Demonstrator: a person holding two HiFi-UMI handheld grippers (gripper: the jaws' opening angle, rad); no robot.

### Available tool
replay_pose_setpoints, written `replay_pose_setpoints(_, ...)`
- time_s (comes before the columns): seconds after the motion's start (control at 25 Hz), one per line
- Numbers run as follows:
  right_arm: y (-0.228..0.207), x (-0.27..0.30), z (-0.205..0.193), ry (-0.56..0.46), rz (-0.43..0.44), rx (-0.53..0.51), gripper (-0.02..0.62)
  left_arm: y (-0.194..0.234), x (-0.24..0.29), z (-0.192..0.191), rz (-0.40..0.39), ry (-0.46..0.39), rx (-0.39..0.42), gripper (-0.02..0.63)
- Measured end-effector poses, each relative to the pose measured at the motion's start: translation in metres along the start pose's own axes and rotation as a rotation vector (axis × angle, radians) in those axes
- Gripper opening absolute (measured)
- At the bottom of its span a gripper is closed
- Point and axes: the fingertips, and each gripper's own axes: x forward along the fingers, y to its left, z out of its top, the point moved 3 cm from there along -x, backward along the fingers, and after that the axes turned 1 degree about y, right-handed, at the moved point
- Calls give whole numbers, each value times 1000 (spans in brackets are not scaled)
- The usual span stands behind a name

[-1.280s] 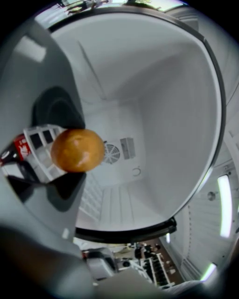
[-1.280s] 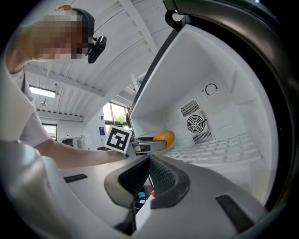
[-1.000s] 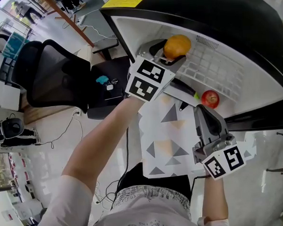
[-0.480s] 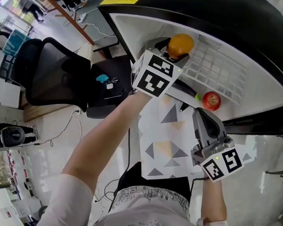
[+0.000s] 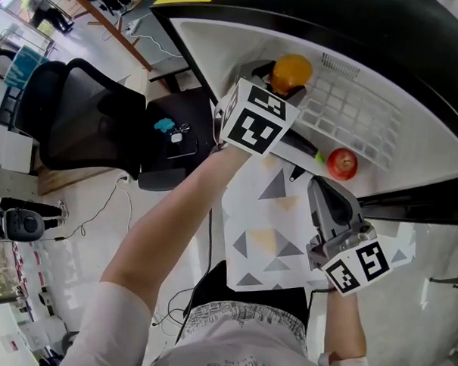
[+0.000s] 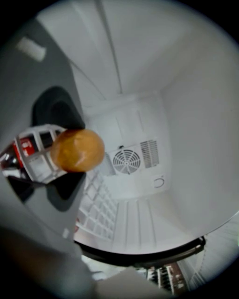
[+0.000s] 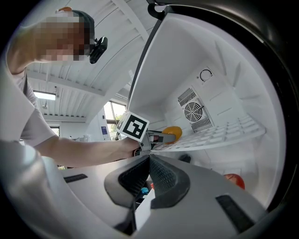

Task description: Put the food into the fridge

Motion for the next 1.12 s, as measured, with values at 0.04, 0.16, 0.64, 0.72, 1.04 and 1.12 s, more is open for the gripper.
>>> replay_pose_setpoints(0.04, 0, 0, 0, 0, 0, 1, 2, 0, 1, -1, 3, 5, -3, 301)
replay_pose_setpoints(0.16, -1, 0, 0, -1, -1, 2, 2, 1, 1, -1, 9, 14, -15, 301)
replay_pose_setpoints(0.64, -1, 1, -6, 15, 4, 4, 2, 2, 6, -1, 27, 21, -22, 305)
replay_pose_setpoints(0.72, -2, 1, -6, 18, 4, 2, 2, 2, 7, -2, 33, 20, -15, 308)
replay_pose_setpoints(1.04, -3, 0, -3, 17, -3, -1, 2, 2, 6, -2, 40, 9, -21, 318)
replay_pose_setpoints(1.12, -2, -1, -5, 17, -2, 0, 2, 1, 6, -3, 41, 9, -22, 327)
